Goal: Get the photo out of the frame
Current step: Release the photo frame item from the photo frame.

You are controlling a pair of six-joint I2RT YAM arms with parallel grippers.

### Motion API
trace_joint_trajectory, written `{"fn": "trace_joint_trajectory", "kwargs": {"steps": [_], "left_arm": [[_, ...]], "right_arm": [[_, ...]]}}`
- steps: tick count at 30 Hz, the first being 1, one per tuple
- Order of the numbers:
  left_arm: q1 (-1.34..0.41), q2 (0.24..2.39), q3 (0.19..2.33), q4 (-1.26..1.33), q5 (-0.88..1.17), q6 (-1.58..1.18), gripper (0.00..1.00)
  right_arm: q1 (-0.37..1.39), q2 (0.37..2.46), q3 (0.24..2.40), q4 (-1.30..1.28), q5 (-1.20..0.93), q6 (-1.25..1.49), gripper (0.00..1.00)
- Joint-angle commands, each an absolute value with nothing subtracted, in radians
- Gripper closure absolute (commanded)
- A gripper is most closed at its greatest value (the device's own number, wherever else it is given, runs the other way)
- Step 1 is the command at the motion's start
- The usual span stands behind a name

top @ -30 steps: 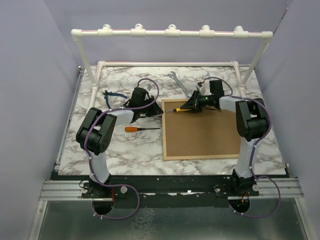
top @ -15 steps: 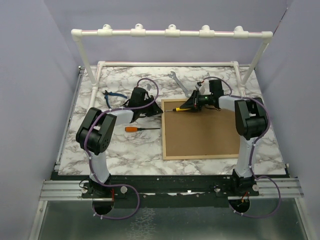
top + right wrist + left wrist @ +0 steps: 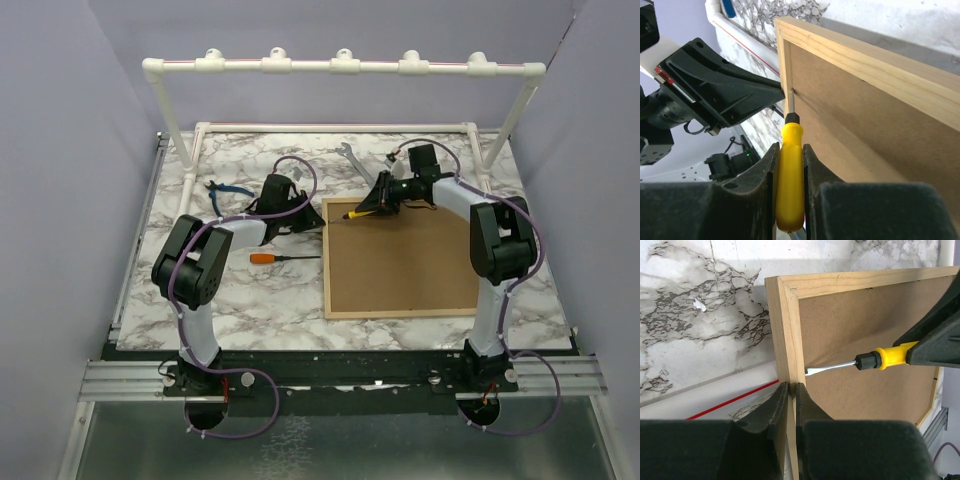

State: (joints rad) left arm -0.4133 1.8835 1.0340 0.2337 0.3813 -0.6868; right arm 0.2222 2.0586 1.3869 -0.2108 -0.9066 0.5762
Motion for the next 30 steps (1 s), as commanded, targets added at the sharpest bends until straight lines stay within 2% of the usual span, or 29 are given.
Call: {"fn": "trace_joint_trajectory", "kwargs": {"steps": [1, 6, 12, 24, 30], "left_arm": [[-0.454, 1.906, 1.024, 0.259, 0.448, -0.687, 0.90], [-0.464, 1.892, 1.013, 0.258, 0.442, -0.689, 0.90], [-0.482, 1.886, 1.001, 0.265, 0.435, -0.697, 0.90], [-0.506, 1.876, 0.980, 0.276, 0.420, -0.716, 0.91], [-0.514, 1.886, 0.990, 0.279, 0.423, -0.718, 0.91]], "right_arm": [[0.345, 2.032, 1.498, -0.401, -0.771, 0.490, 0.99], [0.431, 2.063, 1.677, -0.577, -0.672, 0.437, 1.00], [0.540, 2.093, 1.795, -0.662, -0.566, 0.456, 1.00], [0.658, 2.117, 1.853, -0.554, -0.508, 0.650, 0.99], [0.722, 2.217, 2.042, -0.658, -0.469, 0.669, 0.99]]}}
